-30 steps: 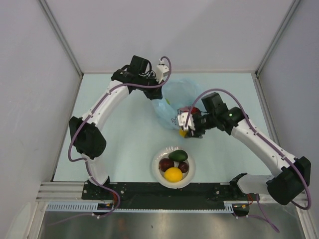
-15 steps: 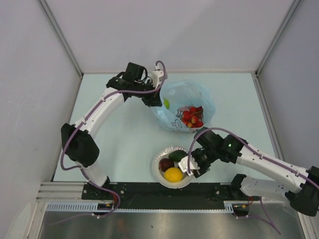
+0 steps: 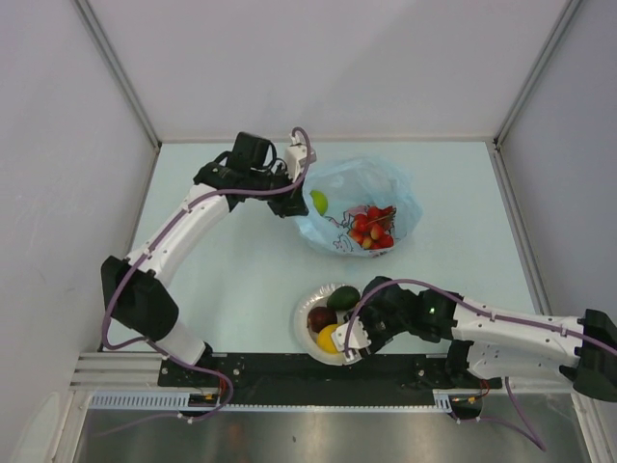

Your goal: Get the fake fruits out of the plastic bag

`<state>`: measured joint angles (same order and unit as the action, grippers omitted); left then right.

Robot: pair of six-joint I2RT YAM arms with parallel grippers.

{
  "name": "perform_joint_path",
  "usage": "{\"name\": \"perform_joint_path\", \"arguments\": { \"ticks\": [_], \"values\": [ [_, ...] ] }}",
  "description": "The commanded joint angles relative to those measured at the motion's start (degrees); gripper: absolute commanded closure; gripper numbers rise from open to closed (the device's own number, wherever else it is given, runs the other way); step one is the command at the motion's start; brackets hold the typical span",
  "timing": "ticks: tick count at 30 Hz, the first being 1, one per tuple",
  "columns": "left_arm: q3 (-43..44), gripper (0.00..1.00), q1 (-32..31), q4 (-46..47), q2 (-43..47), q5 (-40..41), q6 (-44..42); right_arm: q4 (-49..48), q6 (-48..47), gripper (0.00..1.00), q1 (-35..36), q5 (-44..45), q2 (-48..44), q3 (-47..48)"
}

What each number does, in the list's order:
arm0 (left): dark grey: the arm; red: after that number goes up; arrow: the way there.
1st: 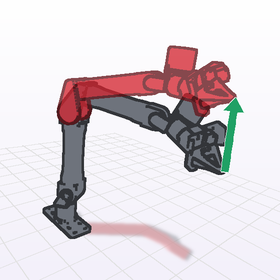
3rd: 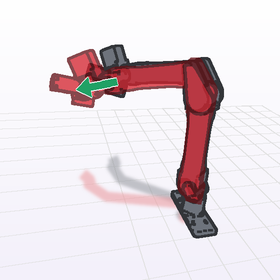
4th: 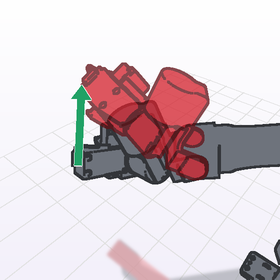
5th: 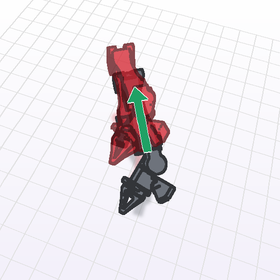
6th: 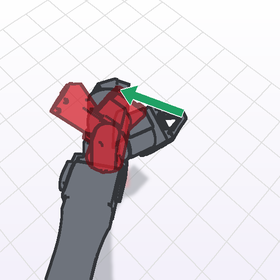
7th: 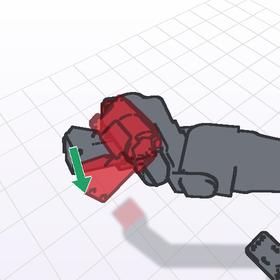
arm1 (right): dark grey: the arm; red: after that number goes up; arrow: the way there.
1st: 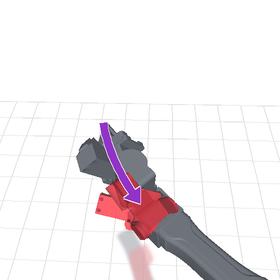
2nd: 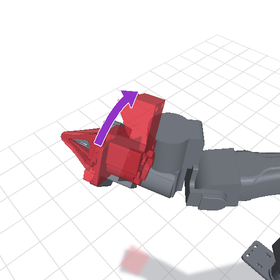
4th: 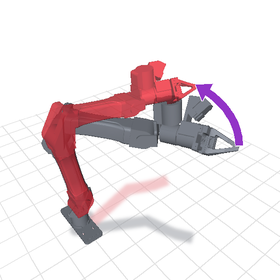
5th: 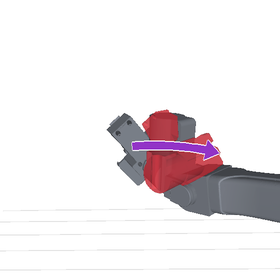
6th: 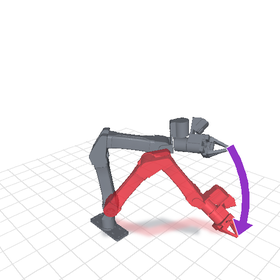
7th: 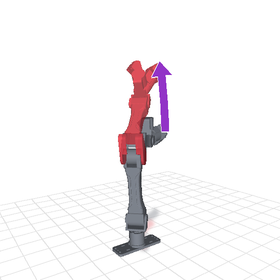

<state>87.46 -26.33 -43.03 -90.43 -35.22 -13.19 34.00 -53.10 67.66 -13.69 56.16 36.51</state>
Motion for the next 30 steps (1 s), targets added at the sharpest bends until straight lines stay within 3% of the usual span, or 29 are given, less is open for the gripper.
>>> {"name": "perform_joint_path", "arguments": {
  "ticks": [1,9,18,20,22,30],
  "values": [
    [-1.15,1.00,0.22,1.63,3.33,-1.78,0.97,-6.93,-0.51,0.66,0.37,3.06,1.76,-0.65],
    [-3.08,1.00,0.31,1.98,4.04,-1.69,0.80,-7.37,-2.44,0.59,0.46,-0.10,3.08,-1.53],
    [-3.61,1.00,0.31,2.60,3.33,-2.92,1.50,-6.40,-4.90,0.36,0.37,-2.91,2.82,-2.15],
    [-3.53,1.00,0.31,2.86,3.16,-3.27,1.68,-5.61,-6.30,0.15,0.37,-3.70,2.03,-2.15],
    [-3.35,1.00,0.31,3.21,2.81,-3.54,2.11,-4.12,-7.36,0.04,0.37,-3.97,-1.22,-2.15],
    [-1.06,1.00,0.31,3.30,0.35,-5.21,3.17,0.80,-10.01,0.00,0.11,1.99,-13.53,1.62]
  ]
}}
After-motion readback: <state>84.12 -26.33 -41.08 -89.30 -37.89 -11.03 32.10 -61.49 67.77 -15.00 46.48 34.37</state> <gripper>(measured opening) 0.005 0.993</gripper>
